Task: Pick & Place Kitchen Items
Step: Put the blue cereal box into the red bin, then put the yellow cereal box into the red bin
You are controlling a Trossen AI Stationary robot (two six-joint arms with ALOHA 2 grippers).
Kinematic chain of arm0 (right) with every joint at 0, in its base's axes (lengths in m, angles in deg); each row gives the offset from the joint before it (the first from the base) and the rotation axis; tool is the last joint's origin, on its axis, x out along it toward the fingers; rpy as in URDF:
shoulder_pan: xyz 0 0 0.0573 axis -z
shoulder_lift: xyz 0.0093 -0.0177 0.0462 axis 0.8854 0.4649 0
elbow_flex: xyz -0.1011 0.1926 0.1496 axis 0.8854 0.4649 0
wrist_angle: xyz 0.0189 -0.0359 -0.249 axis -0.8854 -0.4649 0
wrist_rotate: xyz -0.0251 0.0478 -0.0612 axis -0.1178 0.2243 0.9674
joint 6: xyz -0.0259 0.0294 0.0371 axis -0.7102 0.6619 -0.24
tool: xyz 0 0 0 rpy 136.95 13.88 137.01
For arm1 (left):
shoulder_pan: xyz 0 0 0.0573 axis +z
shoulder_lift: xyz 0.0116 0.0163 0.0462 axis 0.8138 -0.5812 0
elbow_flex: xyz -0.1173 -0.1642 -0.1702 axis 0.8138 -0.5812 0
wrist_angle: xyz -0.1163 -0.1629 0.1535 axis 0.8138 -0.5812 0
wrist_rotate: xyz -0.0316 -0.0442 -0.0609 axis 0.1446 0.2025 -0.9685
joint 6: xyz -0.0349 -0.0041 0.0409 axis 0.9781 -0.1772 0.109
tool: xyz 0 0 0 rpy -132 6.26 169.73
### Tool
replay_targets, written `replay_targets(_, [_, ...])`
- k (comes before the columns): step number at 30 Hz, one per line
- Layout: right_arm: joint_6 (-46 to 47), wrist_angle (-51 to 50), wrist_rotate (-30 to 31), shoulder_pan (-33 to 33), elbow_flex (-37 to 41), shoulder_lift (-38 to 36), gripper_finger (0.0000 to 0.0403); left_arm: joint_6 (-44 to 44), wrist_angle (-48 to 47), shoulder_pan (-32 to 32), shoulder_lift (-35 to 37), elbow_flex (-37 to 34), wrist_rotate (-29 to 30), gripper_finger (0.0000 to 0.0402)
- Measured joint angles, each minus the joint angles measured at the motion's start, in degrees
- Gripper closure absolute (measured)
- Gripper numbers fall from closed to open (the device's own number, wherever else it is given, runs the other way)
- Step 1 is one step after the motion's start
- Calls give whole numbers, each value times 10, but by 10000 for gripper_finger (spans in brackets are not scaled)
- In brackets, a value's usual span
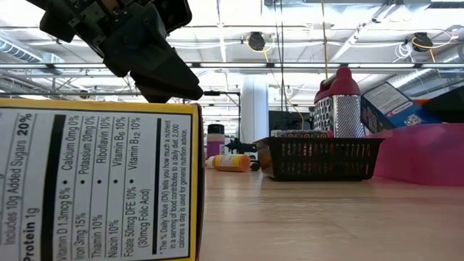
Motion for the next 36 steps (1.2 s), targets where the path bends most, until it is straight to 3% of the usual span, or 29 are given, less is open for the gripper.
replay_targets(6, [7,-16,-33,-1,0,-18,253,0,0,0,0,0,0,321])
replay_targets(12, [-56,-9,-46,-1,0,-95,257,0,0,0,0,0,0,321])
replay_targets(18, [-149,46,-163,1,0,-172,278,1,1,0,0,0,0,321])
replay_targets(28, [-371,204,-161,7,0,-239,325,2,1,0,0,0,0,321])
replay_targets(36, [-588,373,-169,57,0,-244,368,2,1,0,0,0,0,321])
